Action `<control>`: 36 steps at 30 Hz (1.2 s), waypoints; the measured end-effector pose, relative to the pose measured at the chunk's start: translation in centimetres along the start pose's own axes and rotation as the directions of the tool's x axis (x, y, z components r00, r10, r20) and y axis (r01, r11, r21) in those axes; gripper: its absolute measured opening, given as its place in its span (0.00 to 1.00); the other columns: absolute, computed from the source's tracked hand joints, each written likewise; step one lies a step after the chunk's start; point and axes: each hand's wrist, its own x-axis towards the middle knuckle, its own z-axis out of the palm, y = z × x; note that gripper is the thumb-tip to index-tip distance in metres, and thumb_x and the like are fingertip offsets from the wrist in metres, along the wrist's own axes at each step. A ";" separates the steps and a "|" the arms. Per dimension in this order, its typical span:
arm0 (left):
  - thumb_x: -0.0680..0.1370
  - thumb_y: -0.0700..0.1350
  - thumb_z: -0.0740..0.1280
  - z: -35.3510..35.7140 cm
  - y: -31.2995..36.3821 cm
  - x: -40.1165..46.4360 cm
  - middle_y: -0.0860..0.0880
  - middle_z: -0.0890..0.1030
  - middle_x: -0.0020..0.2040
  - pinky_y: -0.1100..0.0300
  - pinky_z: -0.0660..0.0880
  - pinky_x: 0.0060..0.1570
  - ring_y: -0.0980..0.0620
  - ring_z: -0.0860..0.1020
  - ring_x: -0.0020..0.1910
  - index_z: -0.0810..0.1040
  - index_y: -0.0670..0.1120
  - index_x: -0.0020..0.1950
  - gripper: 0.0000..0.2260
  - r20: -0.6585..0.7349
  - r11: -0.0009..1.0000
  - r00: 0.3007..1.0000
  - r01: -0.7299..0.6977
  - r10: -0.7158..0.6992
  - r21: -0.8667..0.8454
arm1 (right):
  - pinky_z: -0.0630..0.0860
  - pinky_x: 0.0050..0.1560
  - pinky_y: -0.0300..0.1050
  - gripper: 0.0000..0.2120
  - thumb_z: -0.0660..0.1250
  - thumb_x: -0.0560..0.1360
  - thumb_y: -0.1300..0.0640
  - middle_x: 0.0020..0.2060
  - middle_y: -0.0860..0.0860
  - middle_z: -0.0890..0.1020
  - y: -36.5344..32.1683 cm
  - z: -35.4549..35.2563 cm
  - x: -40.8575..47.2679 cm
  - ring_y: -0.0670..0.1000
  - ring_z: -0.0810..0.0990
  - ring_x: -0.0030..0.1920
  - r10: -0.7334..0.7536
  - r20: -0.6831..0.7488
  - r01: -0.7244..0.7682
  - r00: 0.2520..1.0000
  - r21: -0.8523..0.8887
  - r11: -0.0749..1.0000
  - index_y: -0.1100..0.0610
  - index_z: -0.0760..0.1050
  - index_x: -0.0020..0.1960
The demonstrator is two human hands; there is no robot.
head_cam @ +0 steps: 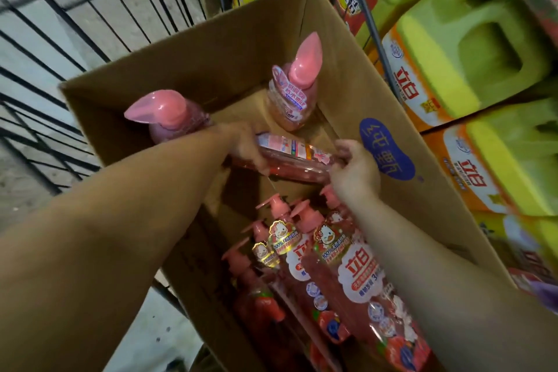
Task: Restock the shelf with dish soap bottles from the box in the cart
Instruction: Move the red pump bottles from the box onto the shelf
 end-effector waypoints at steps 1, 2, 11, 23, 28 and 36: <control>0.55 0.58 0.82 -0.4 0.3 -0.2 0.52 0.77 0.62 0.54 0.73 0.64 0.48 0.77 0.59 0.69 0.53 0.71 0.47 0.053 1.000 0.999 0.009 -0.010 0.016 | 0.76 0.61 0.51 0.20 0.66 0.75 0.63 0.58 0.48 0.80 0.1 0.1 -0.1 0.51 0.78 0.58 0.018 0.013 -0.018 1.000 0.010 1.000 0.48 0.74 0.64; 0.57 0.58 0.81 -0.6 0.6 -0.4 0.51 0.76 0.64 0.52 0.72 0.64 0.48 0.75 0.61 0.69 0.54 0.72 0.46 0.059 0.997 0.998 -0.002 -0.003 0.076 | 0.77 0.60 0.51 0.20 0.67 0.75 0.63 0.58 0.48 0.79 0.1 0.1 -0.2 0.50 0.78 0.58 0.027 0.029 -0.027 0.999 0.015 1.000 0.48 0.74 0.64; 0.72 0.52 0.70 2.6 1.2 -2.3 0.49 0.72 0.70 0.52 0.62 0.67 0.45 0.70 0.68 0.62 0.53 0.76 0.33 -0.293 0.777 0.821 -0.259 0.490 0.574 | 0.75 0.51 0.44 0.17 0.63 0.78 0.61 0.60 0.47 0.79 -0.1 1.5 -1.3 0.51 0.79 0.57 0.007 0.148 0.009 0.989 -0.111 0.994 0.46 0.73 0.64; 0.70 0.51 0.72 4.7 2.4 -1.6 0.51 0.76 0.60 0.43 0.58 0.68 0.44 0.69 0.64 0.73 0.56 0.61 0.21 -0.559 0.932 0.794 -0.026 0.239 0.361 | 0.71 0.61 0.48 0.13 0.68 0.73 0.62 0.56 0.50 0.76 0.6 -0.4 -1.9 0.53 0.72 0.60 0.025 -0.211 -0.045 0.977 -0.093 0.995 0.50 0.74 0.54; 0.66 0.57 0.76 5.0 1.1 -3.2 0.49 0.75 0.60 0.49 0.71 0.61 0.43 0.71 0.61 0.73 0.55 0.61 0.26 -0.541 0.995 0.836 -0.099 0.096 0.024 | 0.69 0.62 0.50 0.16 0.68 0.69 0.65 0.57 0.54 0.74 -0.1 -2.7 -3.1 0.56 0.73 0.59 0.042 -0.388 -0.025 0.921 0.049 0.998 0.52 0.67 0.52; 0.60 0.39 0.83 5.6 1.9 -8.1 0.56 0.80 0.48 0.64 0.76 0.53 0.56 0.79 0.48 0.72 0.50 0.58 0.32 -0.429 0.801 0.902 -0.292 0.048 -0.523 | 0.68 0.58 0.38 0.30 0.75 0.70 0.57 0.62 0.52 0.77 -1.8 -4.5 -4.2 0.52 0.75 0.62 0.036 0.125 -0.050 0.991 0.114 0.992 0.58 0.68 0.68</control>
